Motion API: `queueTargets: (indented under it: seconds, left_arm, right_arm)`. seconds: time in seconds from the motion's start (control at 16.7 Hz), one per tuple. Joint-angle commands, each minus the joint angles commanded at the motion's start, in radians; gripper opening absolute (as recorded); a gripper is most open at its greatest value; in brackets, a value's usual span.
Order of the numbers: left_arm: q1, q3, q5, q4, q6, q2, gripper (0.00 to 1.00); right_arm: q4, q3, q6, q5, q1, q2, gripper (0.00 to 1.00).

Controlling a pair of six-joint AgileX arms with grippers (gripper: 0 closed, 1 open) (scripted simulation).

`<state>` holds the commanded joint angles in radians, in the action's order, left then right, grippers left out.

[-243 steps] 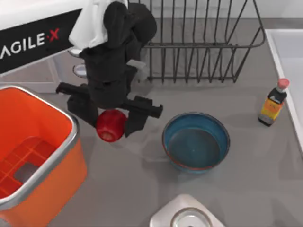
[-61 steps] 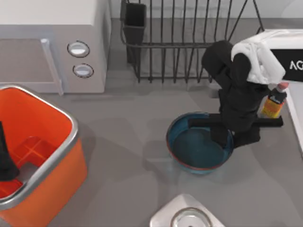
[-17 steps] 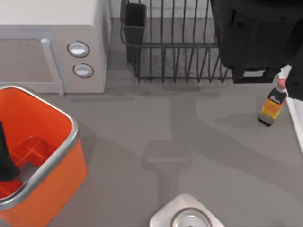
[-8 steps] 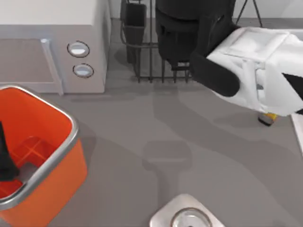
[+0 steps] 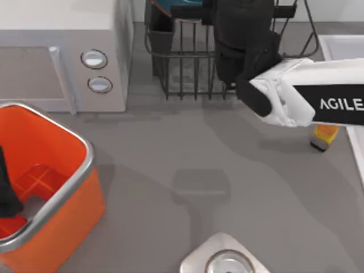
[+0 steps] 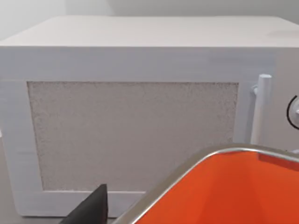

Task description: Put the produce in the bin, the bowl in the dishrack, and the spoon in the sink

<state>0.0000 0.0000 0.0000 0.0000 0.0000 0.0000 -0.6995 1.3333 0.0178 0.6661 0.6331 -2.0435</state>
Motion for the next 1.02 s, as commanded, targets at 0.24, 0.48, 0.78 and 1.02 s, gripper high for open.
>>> queueTargets:
  seconds: [0.24, 0.48, 0.78, 1.02]
  left_arm:
    - [0.0, 0.0, 0.0, 0.0, 0.0, 0.0, 1.0]
    - [0.0, 0.0, 0.0, 0.0, 0.0, 0.0, 1.0]
    - [0.0, 0.0, 0.0, 0.0, 0.0, 0.0, 1.0]
    - [0.0, 0.0, 0.0, 0.0, 0.0, 0.0, 1.0]
  right_arm:
    - [-0.001, 0.0, 0.0, -0.001, -0.001, -0.001, 0.0]
    - [-0.001, 0.0, 0.0, -0.001, -0.001, -0.001, 0.3]
    - [-0.001, 0.0, 0.0, -0.001, -0.001, -0.001, 0.68]
    - [-0.001, 0.0, 0.0, -0.001, -0.001, -0.001, 0.98]
